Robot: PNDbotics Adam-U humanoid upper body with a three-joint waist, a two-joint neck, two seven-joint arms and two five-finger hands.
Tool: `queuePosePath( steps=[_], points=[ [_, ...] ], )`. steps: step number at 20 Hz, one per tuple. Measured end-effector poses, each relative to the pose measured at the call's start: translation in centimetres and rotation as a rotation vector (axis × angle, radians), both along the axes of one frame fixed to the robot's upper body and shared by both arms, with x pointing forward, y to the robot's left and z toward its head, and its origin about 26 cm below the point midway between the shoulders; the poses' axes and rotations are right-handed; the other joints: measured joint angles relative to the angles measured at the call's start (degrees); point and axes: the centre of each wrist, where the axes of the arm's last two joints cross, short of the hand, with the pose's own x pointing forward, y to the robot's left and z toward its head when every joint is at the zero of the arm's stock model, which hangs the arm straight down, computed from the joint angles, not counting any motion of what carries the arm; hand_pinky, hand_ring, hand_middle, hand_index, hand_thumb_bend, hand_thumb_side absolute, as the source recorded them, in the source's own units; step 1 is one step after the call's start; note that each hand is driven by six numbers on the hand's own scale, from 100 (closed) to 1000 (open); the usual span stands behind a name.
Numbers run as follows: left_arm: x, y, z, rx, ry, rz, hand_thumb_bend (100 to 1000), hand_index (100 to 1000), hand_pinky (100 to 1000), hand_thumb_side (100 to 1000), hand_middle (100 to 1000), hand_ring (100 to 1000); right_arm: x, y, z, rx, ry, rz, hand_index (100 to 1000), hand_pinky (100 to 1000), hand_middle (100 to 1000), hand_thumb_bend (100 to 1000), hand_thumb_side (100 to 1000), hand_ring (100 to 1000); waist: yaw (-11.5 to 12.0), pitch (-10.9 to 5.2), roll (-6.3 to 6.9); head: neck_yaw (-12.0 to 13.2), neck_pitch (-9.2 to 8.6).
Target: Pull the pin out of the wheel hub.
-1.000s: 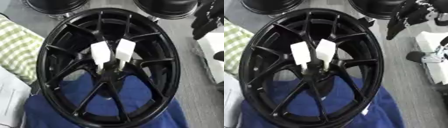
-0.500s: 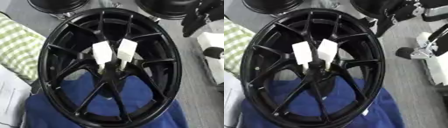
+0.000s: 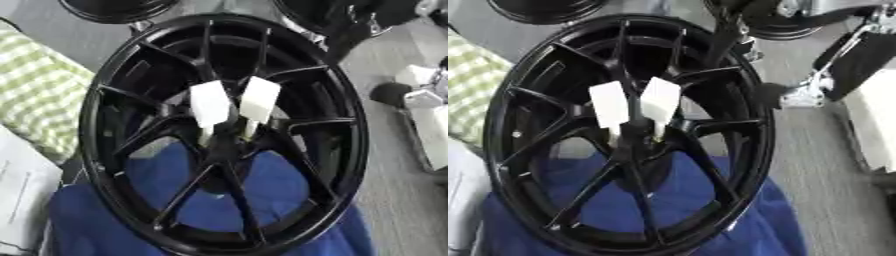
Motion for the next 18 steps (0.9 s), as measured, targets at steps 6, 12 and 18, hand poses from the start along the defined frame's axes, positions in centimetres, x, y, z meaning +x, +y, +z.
queuePosePath(
  steps=[6,12,18],
  points=[
    [0.0,0.1,0.1,-0.017,0.000,0.015,111,727,712,722,547,616,1.6,1.1,0.2,0.040,0.033,0.023,866,910,748,274,285,820,0.7,0.04,-0.19,-1.6,0.61],
    [0.0,0.2,0.2,-0.021,-0.001,0.020,113,727,712,722,546,616,3.2,2.1,-0.5,0.062,0.066,0.040,891,920,763,306,292,834,1.4,0.17,-0.20,-3.0,1.38],
    [0.1,0.1,0.4,-0.030,-0.009,0.022,115,727,712,720,546,616,4.3,2.6,-1.1,0.074,0.076,0.046,898,931,767,327,290,839,2.1,0.86,-0.69,-3.7,1.97]
  ],
)
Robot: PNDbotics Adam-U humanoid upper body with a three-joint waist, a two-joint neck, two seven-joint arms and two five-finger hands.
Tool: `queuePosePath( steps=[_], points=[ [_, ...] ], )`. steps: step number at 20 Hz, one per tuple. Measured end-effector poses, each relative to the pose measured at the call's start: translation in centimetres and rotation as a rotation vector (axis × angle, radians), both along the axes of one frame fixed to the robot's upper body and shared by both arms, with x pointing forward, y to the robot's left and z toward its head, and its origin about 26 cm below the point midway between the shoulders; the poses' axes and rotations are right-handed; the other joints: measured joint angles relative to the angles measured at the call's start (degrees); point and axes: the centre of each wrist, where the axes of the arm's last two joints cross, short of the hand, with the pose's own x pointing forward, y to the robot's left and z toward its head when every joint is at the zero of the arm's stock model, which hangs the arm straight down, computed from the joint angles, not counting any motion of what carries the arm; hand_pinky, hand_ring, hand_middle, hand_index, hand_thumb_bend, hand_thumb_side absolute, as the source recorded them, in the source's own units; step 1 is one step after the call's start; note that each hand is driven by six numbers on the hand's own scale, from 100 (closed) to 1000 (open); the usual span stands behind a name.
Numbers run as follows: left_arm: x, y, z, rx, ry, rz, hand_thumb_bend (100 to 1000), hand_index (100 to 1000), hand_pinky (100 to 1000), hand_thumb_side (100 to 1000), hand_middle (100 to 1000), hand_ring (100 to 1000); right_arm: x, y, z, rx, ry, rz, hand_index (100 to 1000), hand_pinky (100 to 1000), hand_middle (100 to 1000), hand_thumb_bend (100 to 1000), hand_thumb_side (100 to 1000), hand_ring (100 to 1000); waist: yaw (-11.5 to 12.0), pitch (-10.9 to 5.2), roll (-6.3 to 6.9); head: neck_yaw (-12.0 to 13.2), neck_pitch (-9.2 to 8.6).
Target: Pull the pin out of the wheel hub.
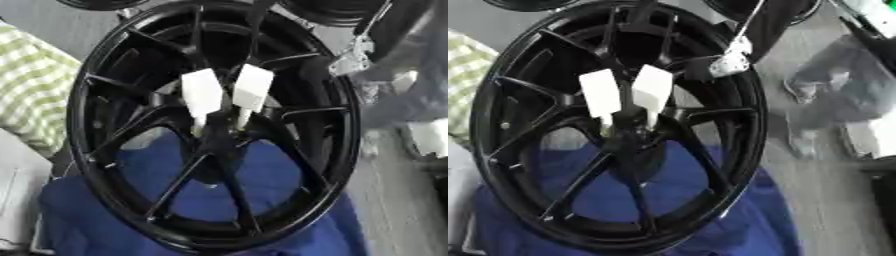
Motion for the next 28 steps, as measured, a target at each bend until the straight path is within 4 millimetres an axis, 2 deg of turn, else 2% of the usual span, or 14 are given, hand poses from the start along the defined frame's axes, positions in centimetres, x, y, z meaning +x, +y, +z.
queuePosePath(
  steps=[9,16,20,28],
  points=[
    [0.0,0.1,0.7,-0.018,-0.023,0.011,114,726,712,721,544,615,0.1,0.4,-1.1,-0.003,-0.018,0.033,902,937,771,368,291,842,1.4,1.30,-1.05,-0.6,-0.28],
    [0.1,0.0,1.0,-0.019,-0.033,0.009,113,726,713,720,544,615,0.1,0.6,-1.6,-0.011,-0.032,0.050,900,939,771,373,289,842,2.0,1.98,-1.33,-0.9,-1.21],
    [0.1,0.0,1.0,-0.019,-0.033,0.009,113,726,713,723,544,615,0.1,0.6,-1.7,-0.013,-0.042,0.050,893,936,768,383,298,842,2.1,2.12,-1.35,-0.9,-1.24],
    [0.1,0.1,1.0,-0.022,-0.036,0.013,113,727,713,723,544,615,0.8,-0.2,-3.1,-0.046,-0.032,-0.004,879,927,754,425,299,833,2.4,2.68,-1.52,-1.0,-1.25]
  ],
)
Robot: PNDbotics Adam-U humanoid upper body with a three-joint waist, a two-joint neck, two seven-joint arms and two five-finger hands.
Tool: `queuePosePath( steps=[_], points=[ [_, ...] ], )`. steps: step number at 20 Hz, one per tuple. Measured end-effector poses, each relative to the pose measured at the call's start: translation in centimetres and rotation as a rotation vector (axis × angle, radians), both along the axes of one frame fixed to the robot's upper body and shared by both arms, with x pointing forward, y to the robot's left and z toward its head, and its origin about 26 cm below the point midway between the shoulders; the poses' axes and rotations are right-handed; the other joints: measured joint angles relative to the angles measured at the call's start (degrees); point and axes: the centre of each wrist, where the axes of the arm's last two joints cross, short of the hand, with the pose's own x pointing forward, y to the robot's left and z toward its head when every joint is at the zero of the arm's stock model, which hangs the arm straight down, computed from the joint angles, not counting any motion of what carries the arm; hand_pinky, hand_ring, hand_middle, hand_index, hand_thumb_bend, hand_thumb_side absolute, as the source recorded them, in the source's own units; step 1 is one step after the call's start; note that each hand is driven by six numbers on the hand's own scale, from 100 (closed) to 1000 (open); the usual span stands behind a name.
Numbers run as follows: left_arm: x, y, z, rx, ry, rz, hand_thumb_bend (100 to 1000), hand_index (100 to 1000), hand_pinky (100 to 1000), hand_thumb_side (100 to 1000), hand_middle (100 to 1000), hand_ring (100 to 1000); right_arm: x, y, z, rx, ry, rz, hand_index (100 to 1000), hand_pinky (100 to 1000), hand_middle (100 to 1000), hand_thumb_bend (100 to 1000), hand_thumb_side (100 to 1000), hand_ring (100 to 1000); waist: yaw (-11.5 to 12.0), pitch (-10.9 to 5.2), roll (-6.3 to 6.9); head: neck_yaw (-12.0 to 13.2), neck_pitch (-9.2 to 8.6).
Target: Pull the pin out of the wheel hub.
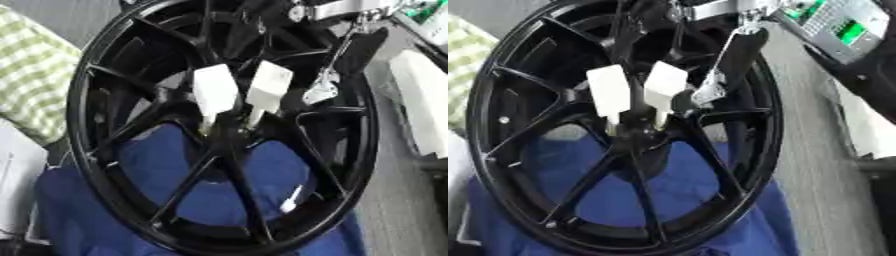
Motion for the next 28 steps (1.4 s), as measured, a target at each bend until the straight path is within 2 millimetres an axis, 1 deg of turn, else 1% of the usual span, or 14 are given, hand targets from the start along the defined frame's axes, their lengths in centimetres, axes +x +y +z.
queuePosePath(
  steps=[3,6,10,12,13,15,16,17,18,20,21,22,27,28],
  points=[
    [0.0,0.0,0.0,0.000,0.000,0.001,114,727,713,723,544,615,0.1,-0.2,-0.3,-0.013,0.000,-0.014,876,925,753,440,289,833,0.0,0.02,-0.01,0.0,0.00],
    [0.0,0.0,0.0,-0.001,0.000,0.002,114,727,713,723,544,615,0.2,-0.5,-0.5,-0.025,-0.001,-0.032,866,923,748,441,258,832,0.0,0.05,-0.01,0.0,0.00],
    [0.0,0.1,0.0,-0.003,-0.002,0.006,114,727,713,724,544,615,0.3,-0.7,-0.6,-0.029,-0.006,-0.041,847,922,725,409,233,825,0.0,0.13,-0.02,0.0,0.00],
    [0.0,0.1,0.0,-0.004,-0.002,0.007,114,727,714,724,544,615,0.4,-0.8,-0.7,-0.029,-0.005,-0.043,844,922,722,405,236,825,0.0,0.13,-0.02,0.0,0.00],
    [0.0,0.1,0.0,-0.004,-0.002,0.007,114,727,714,724,545,615,0.4,-0.7,-0.7,-0.029,-0.004,-0.043,827,921,697,365,239,817,0.0,0.13,-0.02,0.0,0.00],
    [0.0,0.1,0.0,-0.004,-0.002,0.007,114,727,714,724,545,615,0.4,-0.7,-0.8,-0.031,-0.001,-0.044,819,920,686,346,235,813,0.0,0.13,-0.02,0.0,0.00],
    [0.0,0.1,0.0,-0.004,-0.002,0.007,114,727,714,724,544,615,0.5,-0.8,-0.8,-0.032,0.001,-0.046,804,918,670,309,226,806,0.0,0.13,-0.03,0.0,0.00],
    [0.0,0.1,0.0,-0.004,-0.002,0.007,114,727,714,724,544,615,0.5,-0.8,-0.8,-0.034,0.005,-0.048,802,918,668,305,225,806,0.0,0.13,-0.05,0.0,0.00],
    [0.0,0.1,0.0,-0.004,-0.002,0.007,114,727,714,725,544,615,0.5,-0.8,-0.9,-0.036,0.009,-0.050,774,915,640,261,208,797,0.0,0.13,-0.08,0.0,0.00],
    [0.0,0.1,0.0,-0.004,-0.002,0.007,115,727,714,725,545,615,0.6,-0.8,-1.1,-0.040,0.015,-0.053,757,914,624,225,194,790,0.0,0.13,-0.11,0.0,0.00],
    [0.0,0.1,0.0,-0.004,-0.002,0.007,115,727,714,725,545,616,0.6,-0.8,-1.2,-0.042,0.020,-0.054,746,913,610,251,176,785,0.1,0.13,-0.12,0.0,0.01],
    [0.0,0.1,0.0,-0.004,-0.002,0.007,115,727,714,724,545,616,0.6,-0.8,-1.2,-0.042,0.023,-0.056,733,911,597,197,185,780,0.1,0.13,-0.12,0.0,0.01],
    [0.0,0.1,0.1,-0.004,-0.004,0.007,115,727,715,724,545,616,0.5,-1.4,-1.9,-0.054,0.044,-0.075,688,902,544,165,182,750,0.4,0.13,-0.20,0.0,0.01],
    [0.0,0.1,0.1,-0.004,-0.004,0.007,115,728,715,724,545,616,0.5,-1.6,-2.1,-0.057,0.051,-0.078,647,897,498,151,180,732,0.4,0.14,-0.25,0.0,0.02]
  ],
)
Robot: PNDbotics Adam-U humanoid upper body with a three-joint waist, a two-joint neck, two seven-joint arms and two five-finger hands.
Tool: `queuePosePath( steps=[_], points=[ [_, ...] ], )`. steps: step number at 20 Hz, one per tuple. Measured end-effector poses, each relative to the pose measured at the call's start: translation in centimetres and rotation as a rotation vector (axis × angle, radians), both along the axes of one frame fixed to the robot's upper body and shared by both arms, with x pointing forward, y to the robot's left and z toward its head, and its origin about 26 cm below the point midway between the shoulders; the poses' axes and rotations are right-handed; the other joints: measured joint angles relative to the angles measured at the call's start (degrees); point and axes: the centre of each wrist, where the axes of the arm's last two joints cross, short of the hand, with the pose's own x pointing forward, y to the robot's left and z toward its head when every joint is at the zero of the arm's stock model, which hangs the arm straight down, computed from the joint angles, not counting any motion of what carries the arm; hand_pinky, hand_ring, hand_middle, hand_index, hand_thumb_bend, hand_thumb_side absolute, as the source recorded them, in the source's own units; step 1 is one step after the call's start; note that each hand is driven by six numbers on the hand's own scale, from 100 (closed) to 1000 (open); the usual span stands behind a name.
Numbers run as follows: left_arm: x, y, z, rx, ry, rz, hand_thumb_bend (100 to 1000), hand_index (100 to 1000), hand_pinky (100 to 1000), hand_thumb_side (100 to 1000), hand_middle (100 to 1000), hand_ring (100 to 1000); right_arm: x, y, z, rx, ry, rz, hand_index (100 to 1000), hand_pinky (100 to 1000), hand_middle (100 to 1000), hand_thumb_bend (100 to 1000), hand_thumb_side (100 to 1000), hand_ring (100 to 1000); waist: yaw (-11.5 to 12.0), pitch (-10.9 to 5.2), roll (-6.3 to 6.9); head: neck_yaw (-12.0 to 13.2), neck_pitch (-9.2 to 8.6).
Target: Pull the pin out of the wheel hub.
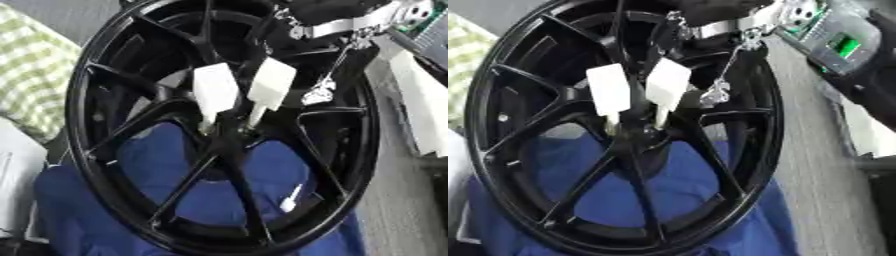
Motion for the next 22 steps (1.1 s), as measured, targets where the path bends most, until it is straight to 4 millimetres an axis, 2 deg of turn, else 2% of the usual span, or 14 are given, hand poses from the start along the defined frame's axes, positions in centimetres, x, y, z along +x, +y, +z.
queuePosePath(
  steps=[9,14,19,20,21,22],
  points=[
    [0.0,0.0,0.1,-0.001,-0.005,0.000,116,728,716,723,543,612,-0.2,-0.1,0.1,-0.003,0.023,-0.009,545,883,381,100,235,683,0.0,0.00,-0.21,-0.1,0.00],
    [0.0,0.1,0.2,-0.003,-0.006,0.005,117,728,716,721,543,612,-0.2,-0.4,1.9,0.043,0.031,-0.021,525,873,354,106,271,654,-0.4,-0.05,-0.22,-0.1,0.00],
    [-0.1,0.3,0.0,-0.007,0.001,0.014,118,728,717,719,543,612,-0.2,-1.0,3.7,0.101,0.046,-0.033,523,875,346,100,260,647,-1.0,-0.53,-0.20,0.1,0.00],
    [-0.1,0.3,0.0,-0.008,0.000,0.017,118,729,717,718,543,612,-0.3,-1.3,4.0,0.113,0.051,-0.038,524,876,347,100,296,646,-1.2,-0.69,-0.18,0.3,0.01],
    [-0.1,0.4,-0.1,-0.008,0.000,0.019,118,729,717,718,543,612,-0.3,-1.6,4.3,0.126,0.056,-0.044,525,876,346,100,253,646,-1.5,-0.88,-0.13,0.4,0.01],
    [-0.1,0.4,-0.1,-0.008,0.002,0.021,118,729,717,718,543,612,-0.4,-2.0,4.7,0.138,0.059,-0.051,525,876,347,100,251,645,-1.8,-1.10,-0.04,0.6,0.02]
  ],
)
